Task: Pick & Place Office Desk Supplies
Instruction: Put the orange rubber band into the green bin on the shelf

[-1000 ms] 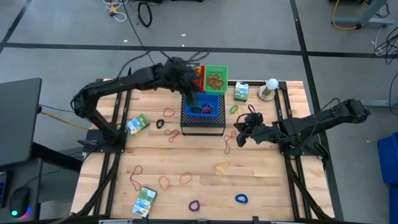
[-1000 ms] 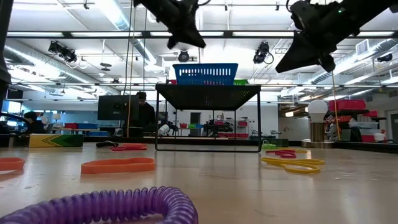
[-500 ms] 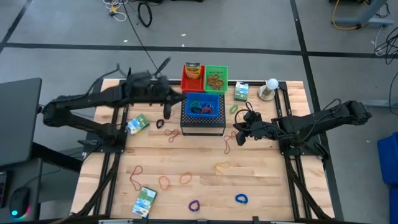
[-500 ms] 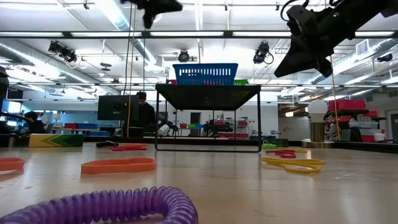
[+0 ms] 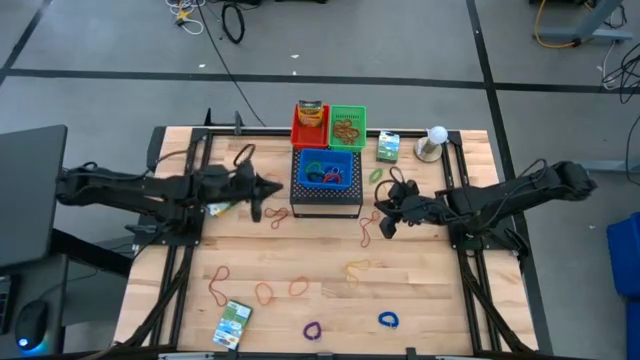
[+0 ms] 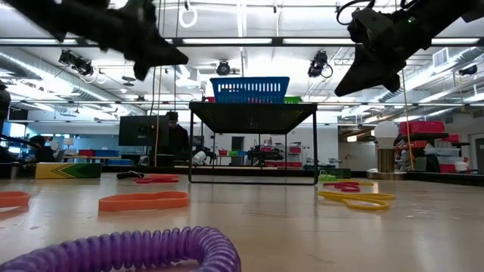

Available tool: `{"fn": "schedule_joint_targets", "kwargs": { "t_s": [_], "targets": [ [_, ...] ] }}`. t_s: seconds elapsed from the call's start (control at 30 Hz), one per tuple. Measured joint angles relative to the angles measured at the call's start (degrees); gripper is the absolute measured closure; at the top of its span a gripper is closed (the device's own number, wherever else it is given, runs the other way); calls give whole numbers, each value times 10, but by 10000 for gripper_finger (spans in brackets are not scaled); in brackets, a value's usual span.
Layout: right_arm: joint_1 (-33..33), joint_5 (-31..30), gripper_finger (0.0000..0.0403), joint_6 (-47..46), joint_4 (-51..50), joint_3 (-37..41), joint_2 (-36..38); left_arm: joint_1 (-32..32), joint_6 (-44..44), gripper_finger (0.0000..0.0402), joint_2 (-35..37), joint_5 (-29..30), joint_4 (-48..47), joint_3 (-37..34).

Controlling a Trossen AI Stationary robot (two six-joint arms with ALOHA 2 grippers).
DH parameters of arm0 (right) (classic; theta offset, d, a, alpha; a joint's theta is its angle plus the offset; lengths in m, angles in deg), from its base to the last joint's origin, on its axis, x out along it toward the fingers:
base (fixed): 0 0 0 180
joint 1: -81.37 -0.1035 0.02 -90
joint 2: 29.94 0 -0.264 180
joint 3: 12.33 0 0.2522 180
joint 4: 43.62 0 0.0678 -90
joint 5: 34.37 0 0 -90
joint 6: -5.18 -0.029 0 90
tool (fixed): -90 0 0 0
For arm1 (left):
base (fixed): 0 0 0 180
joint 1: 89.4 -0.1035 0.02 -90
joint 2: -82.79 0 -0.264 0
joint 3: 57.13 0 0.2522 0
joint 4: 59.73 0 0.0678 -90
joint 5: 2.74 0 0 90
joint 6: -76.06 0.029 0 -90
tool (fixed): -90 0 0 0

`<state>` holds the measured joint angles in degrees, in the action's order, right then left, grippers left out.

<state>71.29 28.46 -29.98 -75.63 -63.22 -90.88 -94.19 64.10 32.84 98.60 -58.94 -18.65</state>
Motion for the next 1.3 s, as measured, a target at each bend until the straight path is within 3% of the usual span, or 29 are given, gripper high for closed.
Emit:
{"fn": "schedule_joint_targets", "kwargs": {
  "t_s": [0.1, 0.2, 0.47, 0.73, 0.93, 1.17, 1.3],
  "targets": [
    [-19, 5, 396, -29, 9, -1, -21, -6, -25, 397, 2, -74, 117, -73],
    [-49, 28, 396, -57, -6, -18, -61, -2, -48, 397, 2, -121, 174, -122],
    [-115, 42, 387, -74, -48, -144, -207, 25, -78, 384, -9, -132, 140, -147],
    [-133, 78, 322, -66, -47, -275, -369, 68, -69, 382, -60, -140, 120, -147],
    [-136, 93, 291, -79, -50, -320, -413, 134, -77, 397, -104, -166, 119, -145],
    [-131, 95, 297, -22, -142, -316, -409, 242, -171, 395, -193, -48, 9, -62],
    [-121, 142, 314, 56, -87, -285, -409, 299, -269, 388, -276, 36, -92, 24]
  ]
}}
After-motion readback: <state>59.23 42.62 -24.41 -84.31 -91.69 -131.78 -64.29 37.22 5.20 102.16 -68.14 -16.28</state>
